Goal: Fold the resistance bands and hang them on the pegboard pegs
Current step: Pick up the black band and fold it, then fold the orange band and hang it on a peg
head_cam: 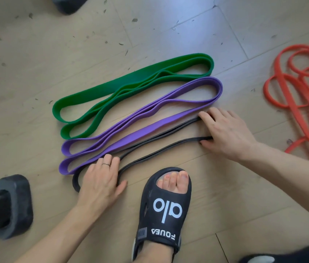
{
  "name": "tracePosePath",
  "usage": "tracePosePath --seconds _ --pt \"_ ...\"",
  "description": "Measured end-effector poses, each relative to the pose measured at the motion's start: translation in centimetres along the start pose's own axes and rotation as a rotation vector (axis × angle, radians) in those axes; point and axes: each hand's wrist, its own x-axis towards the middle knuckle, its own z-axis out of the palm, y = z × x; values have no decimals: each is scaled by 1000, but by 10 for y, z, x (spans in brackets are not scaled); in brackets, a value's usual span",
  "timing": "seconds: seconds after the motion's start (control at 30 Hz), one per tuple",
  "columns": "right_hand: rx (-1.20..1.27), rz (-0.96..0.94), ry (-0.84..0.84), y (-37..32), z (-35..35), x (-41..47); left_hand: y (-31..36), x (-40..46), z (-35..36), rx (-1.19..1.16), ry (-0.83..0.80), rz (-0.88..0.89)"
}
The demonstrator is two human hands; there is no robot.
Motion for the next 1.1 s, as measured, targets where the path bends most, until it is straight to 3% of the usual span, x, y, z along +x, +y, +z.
tracePosePath --seconds 0.27,0.4,0.6,0.77,0.9,1.1 --pt "22 84 -116 33 -7 -19 34 35 -31 -56 106 104" --pt "33 199 -65 59 -6 -41 64 59 -48 -80 139 221" --pt "-43 551 108 92 2 -85 119 93 -75 -73 151 463" --pt "108 885 150 113 6 -111 161 119 -95 -11 155 597" --pt "255 867 71 129 13 -121 195 136 -103 7 126 687" --pt "232 831 4 127 10 -117 249 141 -121 12 100 790"
